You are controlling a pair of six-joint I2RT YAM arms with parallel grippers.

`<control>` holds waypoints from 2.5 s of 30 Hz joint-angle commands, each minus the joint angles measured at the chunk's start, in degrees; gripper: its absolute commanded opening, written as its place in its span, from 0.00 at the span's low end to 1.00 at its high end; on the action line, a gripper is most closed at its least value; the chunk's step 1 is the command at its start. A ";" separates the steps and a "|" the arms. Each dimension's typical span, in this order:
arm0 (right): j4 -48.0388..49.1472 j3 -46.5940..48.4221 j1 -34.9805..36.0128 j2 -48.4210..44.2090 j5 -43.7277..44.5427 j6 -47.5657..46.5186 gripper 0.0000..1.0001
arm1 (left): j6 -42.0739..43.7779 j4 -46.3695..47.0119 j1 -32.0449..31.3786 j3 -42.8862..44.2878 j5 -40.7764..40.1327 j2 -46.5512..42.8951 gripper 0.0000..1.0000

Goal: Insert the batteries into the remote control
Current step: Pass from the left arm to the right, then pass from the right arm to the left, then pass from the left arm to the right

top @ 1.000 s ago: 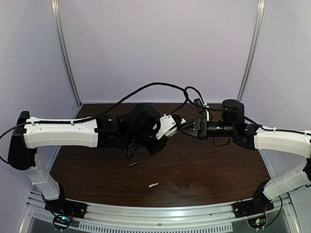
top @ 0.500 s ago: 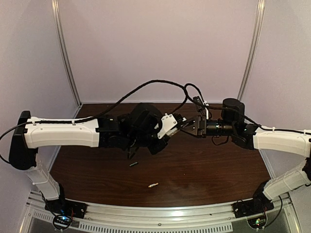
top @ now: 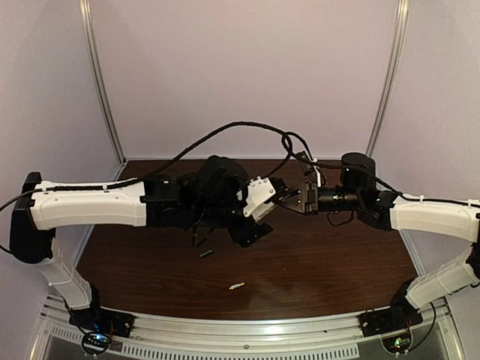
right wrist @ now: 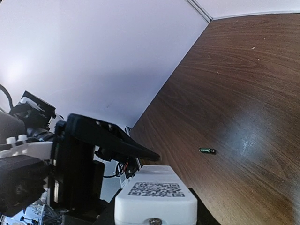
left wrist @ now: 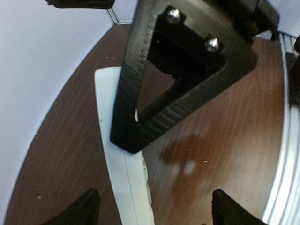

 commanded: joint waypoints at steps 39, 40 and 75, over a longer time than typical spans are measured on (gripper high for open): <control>-5.51 6.67 4.10 -10.78 -13.52 -18.28 0.31 | -18.91 18.37 10.11 -14.47 53.12 -13.69 0.25; -6.27 6.81 4.09 -11.10 -12.26 -18.37 0.40 | -18.70 18.99 10.12 -15.10 52.02 -14.41 0.22; -1.76 1.74 4.23 -4.51 11.49 7.32 0.65 | -3.78 15.04 -2.01 -11.92 -11.09 -9.19 0.05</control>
